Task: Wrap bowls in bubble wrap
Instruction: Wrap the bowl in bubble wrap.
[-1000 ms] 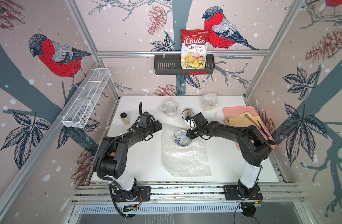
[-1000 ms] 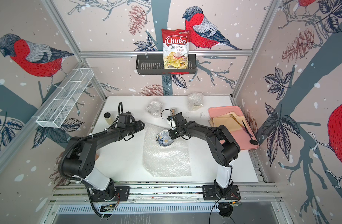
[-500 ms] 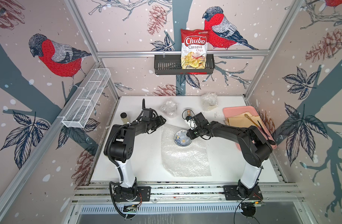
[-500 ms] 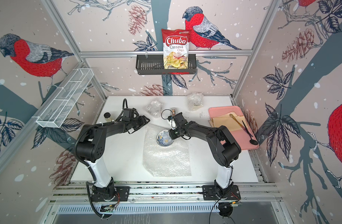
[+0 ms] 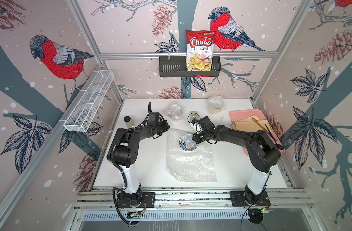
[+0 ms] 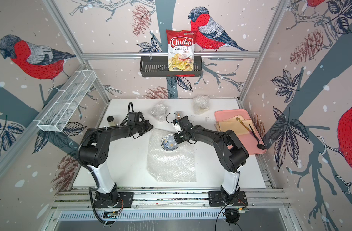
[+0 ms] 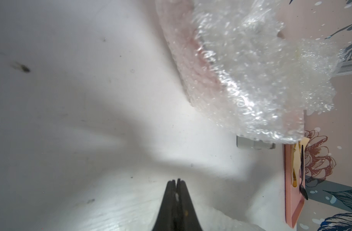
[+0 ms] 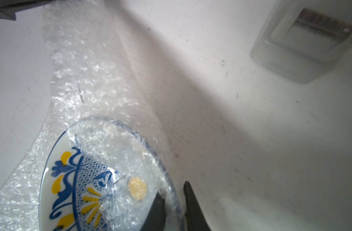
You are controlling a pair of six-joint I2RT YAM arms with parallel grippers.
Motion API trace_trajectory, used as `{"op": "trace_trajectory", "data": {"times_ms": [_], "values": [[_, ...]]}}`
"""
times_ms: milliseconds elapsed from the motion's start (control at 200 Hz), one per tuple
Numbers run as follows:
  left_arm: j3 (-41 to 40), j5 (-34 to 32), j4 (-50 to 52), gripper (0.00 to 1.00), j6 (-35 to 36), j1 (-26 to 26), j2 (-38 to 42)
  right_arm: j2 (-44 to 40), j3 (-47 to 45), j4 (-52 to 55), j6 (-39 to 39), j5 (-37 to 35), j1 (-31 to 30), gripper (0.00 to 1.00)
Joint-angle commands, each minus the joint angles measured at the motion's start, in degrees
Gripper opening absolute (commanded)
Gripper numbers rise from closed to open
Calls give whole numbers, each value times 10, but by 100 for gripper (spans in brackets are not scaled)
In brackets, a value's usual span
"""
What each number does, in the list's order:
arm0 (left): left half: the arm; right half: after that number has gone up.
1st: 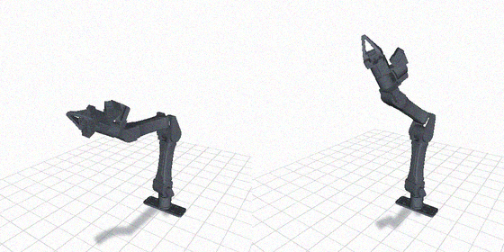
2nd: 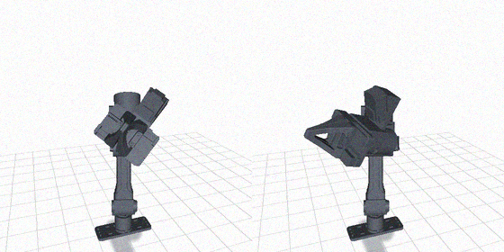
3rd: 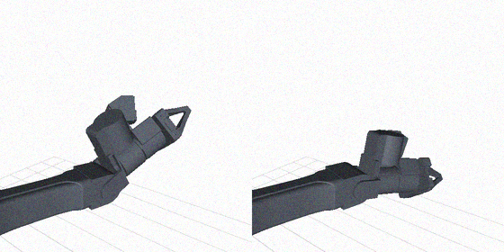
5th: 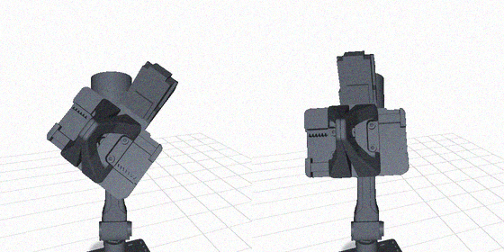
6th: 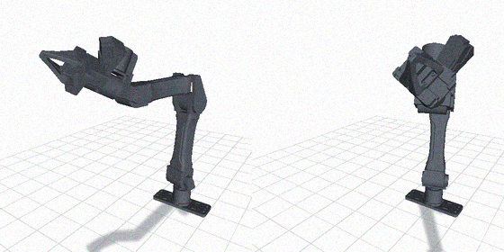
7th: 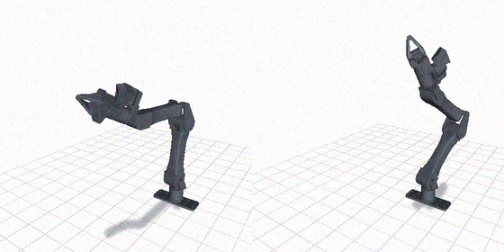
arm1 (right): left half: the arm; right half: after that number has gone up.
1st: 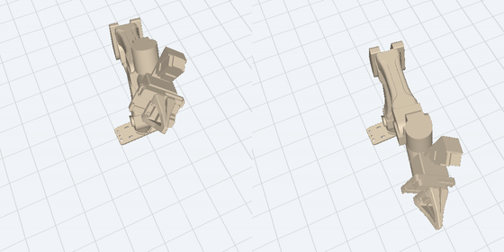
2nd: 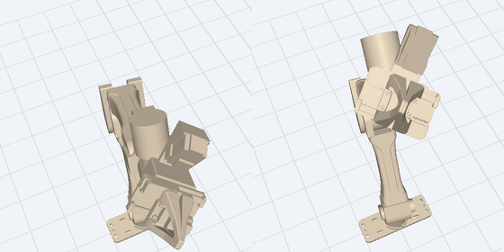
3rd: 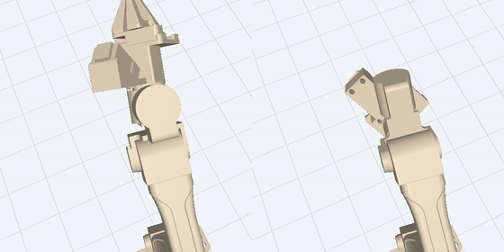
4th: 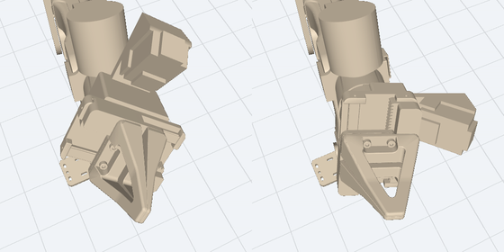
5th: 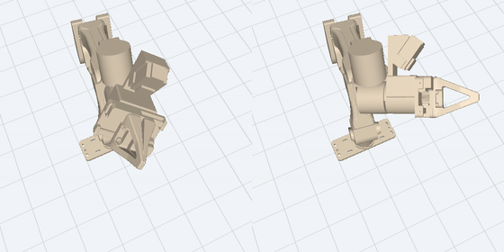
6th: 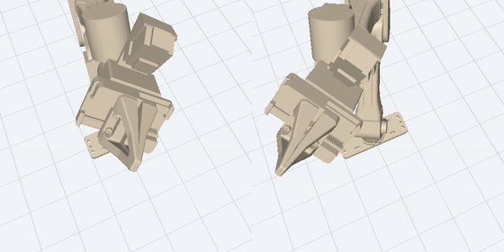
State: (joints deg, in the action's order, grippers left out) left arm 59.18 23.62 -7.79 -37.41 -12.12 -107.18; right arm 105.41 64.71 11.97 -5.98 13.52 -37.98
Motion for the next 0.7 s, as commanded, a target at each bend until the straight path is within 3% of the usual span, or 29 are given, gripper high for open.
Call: {"op": "trace_trajectory", "data": {"times_ms": [0,240,430,695], "values": [[-2,-17,2,0,13,-1,20,-2,-1,-21,-3,-12,0,16],[-8,-11,32,0,18,-26,79,-7,-9,-32,-14,-31,1,14],[-42,79,1,0,-17,-59,128,-5,-16,-41,-22,-32,1,13],[-85,139,-53,0,-77,-132,153,4,-16,-49,-28,-24,3,13]]}}
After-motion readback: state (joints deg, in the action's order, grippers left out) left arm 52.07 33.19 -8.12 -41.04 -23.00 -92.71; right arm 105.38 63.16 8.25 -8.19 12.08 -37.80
